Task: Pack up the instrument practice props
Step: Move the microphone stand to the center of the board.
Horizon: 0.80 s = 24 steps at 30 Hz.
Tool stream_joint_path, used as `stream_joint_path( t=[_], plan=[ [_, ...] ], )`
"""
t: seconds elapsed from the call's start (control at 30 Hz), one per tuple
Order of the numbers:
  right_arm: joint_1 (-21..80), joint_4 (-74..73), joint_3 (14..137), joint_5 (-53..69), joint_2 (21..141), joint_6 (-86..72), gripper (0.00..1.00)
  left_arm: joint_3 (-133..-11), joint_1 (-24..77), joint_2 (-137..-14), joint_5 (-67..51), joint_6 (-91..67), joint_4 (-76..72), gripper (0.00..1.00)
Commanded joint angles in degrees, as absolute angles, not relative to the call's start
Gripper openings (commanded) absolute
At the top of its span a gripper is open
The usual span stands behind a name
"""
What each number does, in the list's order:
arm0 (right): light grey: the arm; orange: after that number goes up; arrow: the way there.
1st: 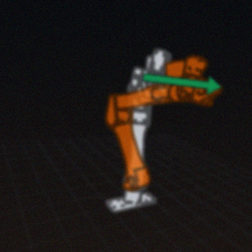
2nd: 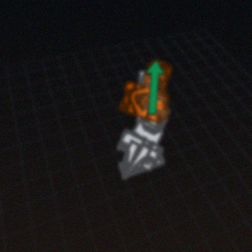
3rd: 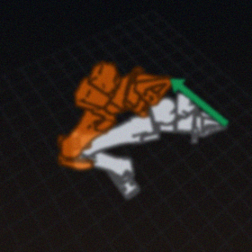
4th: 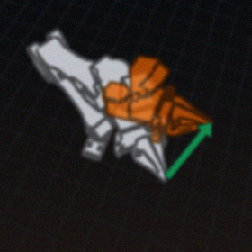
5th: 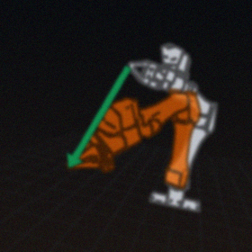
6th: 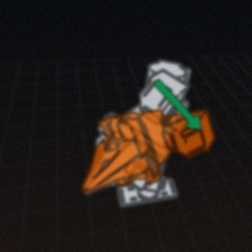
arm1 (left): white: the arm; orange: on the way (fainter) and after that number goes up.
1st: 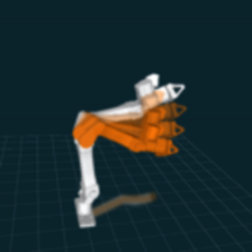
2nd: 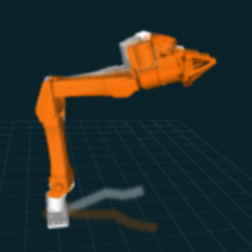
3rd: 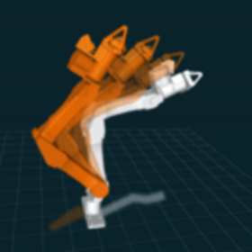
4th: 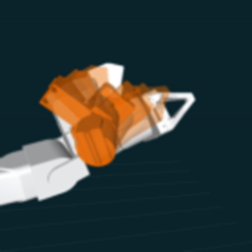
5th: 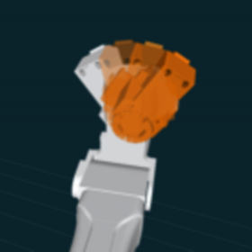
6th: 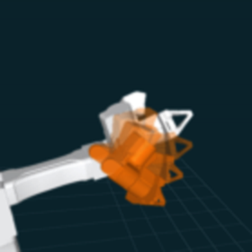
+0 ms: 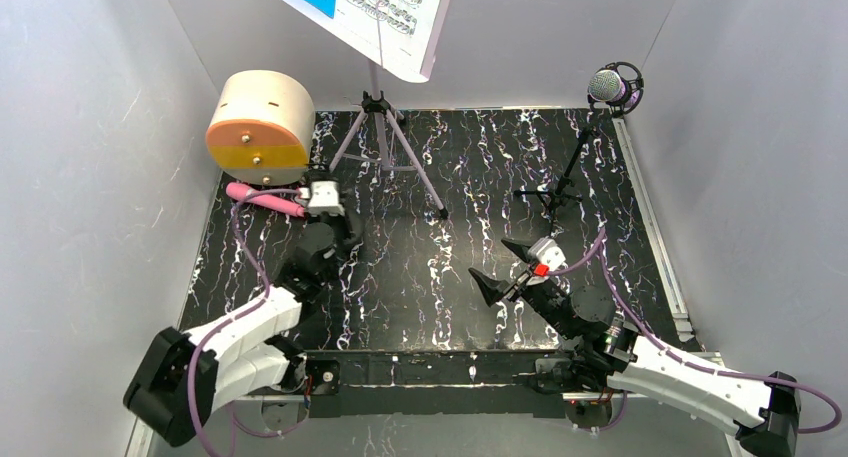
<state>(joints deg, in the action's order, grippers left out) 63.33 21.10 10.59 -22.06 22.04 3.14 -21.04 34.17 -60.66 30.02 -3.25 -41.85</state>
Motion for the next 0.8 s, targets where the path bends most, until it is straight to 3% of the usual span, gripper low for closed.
stream_joint_path(
  t=[0.0,0.27,0.53,0.77],
  plan=[
    [63.1,24.1,10.5,-20.3,21.7,2.2,0.99,-21.2,25.2,-53.5,49.2,-9.8,-37.4,0.00],
    [63.1,23.8,10.8,-17.3,20.0,0.4,0.99,-23.2,8.1,-55.5,57.5,-9.4,-38.5,0.00],
    [63.1,24.2,10.3,-15.9,18.6,-0.9,0.99,-22.4,-9.3,-59.5,50.0,-13.7,-40.8,0.00],
    [63.1,22.1,11.2,-15.3,18.4,-2.1,0.99,-22.7,-16.0,-64.1,44.9,-12.0,-46.5,0.00]
  ],
)
